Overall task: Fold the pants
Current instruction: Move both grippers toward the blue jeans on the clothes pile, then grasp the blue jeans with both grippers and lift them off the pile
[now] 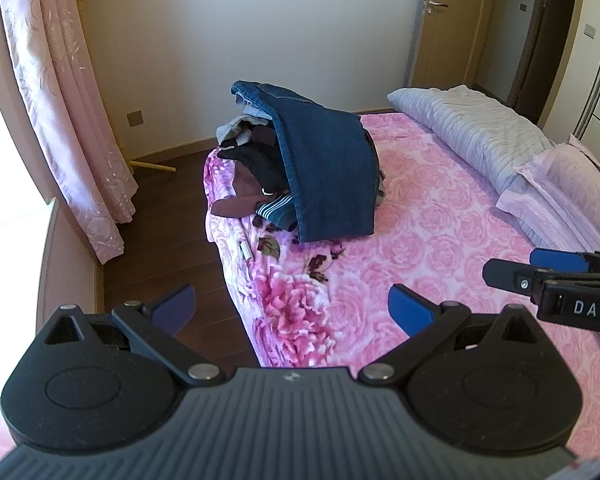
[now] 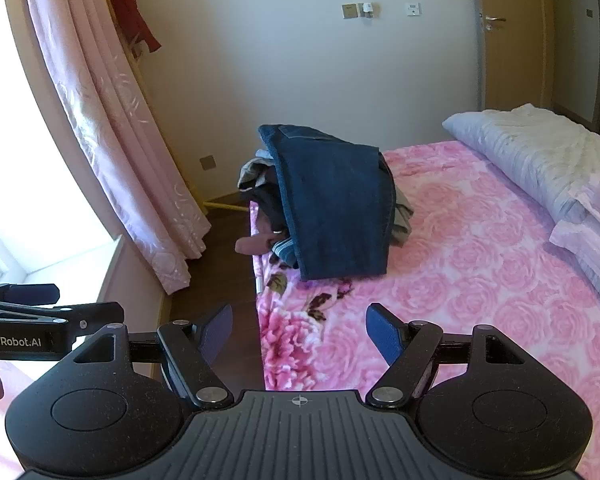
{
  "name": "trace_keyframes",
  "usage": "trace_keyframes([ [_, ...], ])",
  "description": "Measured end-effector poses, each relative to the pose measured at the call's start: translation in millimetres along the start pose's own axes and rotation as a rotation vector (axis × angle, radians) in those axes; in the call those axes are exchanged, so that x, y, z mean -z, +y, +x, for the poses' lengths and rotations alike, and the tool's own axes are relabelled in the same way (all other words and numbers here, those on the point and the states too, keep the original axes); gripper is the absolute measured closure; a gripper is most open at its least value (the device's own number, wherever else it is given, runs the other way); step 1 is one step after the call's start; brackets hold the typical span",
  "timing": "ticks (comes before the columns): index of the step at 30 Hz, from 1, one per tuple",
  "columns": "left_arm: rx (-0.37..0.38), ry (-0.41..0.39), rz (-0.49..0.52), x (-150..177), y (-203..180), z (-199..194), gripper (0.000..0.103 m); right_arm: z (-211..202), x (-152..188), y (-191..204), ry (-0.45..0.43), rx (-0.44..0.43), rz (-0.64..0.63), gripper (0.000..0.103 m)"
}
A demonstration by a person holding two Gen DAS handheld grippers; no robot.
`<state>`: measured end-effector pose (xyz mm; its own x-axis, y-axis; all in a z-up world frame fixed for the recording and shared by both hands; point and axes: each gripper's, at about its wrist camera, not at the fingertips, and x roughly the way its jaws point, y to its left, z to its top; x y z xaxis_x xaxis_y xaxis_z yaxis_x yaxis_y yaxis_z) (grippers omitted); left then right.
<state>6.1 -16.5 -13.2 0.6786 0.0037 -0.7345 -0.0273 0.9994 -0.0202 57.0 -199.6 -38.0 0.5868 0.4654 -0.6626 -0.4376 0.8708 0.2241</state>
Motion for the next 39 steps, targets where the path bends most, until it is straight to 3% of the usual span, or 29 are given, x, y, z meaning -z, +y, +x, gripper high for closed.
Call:
trace_keyframes([
  [22,0.022,0.025,0.017,-26,8,29,0.002,24,-12,-12,0.012,0.006,0.047,0.032],
  [31,0.058,0.061,0.049,-70,28,88,0.002,69,-39,-17,0.019,0.043,0.082,0.032],
  [39,0.107,0.121,0.067,-124,57,168,0.002,143,-81,-13,0.054,0.098,0.08,0.032],
])
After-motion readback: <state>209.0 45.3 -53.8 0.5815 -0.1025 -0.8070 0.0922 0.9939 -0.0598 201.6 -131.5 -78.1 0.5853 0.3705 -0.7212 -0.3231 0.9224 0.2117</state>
